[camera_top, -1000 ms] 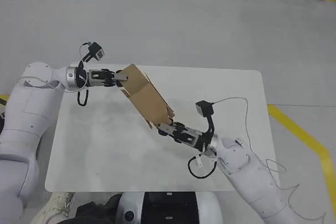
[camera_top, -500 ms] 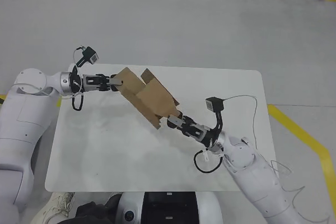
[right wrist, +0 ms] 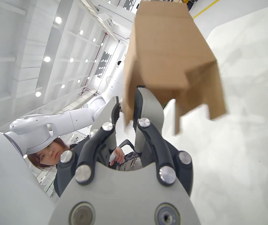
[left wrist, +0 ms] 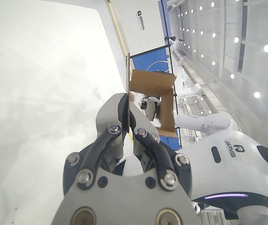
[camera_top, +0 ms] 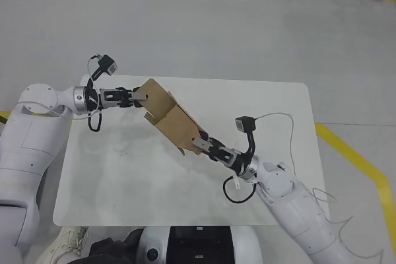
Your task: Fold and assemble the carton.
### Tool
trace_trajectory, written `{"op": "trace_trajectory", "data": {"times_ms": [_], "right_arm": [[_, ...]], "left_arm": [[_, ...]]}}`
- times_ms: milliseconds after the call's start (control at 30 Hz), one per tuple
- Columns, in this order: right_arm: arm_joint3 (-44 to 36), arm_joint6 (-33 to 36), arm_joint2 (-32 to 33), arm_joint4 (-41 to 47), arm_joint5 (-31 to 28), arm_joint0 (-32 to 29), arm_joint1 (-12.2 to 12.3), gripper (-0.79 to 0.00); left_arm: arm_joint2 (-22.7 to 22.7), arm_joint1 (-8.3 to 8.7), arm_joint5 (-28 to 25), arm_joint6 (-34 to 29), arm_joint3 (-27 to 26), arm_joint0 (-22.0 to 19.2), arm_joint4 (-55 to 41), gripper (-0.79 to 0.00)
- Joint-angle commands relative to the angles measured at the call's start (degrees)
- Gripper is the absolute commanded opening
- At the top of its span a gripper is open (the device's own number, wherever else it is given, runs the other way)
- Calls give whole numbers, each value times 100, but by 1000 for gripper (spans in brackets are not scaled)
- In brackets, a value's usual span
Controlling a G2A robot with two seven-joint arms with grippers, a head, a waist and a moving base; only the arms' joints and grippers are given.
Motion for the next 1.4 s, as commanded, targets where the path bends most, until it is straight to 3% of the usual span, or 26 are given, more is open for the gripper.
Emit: {"op": "trace_trajectory", "data": {"times_ms": [0, 600, 1233, 1300, 1367], "right_arm": [[25, -38, -23, -13, -3, 20, -12, -526], [179, -312, -367, -227, 71, 189, -152, -554], [227, -400, -414, -151, 74, 335, -246, -579], [230, -408, -366, -124, 91, 328, -243, -603], [227, -402, -337, -101, 95, 326, -243, -683]], "left_arm": [[-24, 2, 25, 18, -17, 31, -11, -785], [-444, 51, 283, 248, -165, 361, -296, -785], [-444, 15, 270, 376, -292, 443, 80, -785], [-456, 16, 263, 354, -326, 463, 92, -785], [-482, 20, 239, 384, -364, 486, 150, -785]]}}
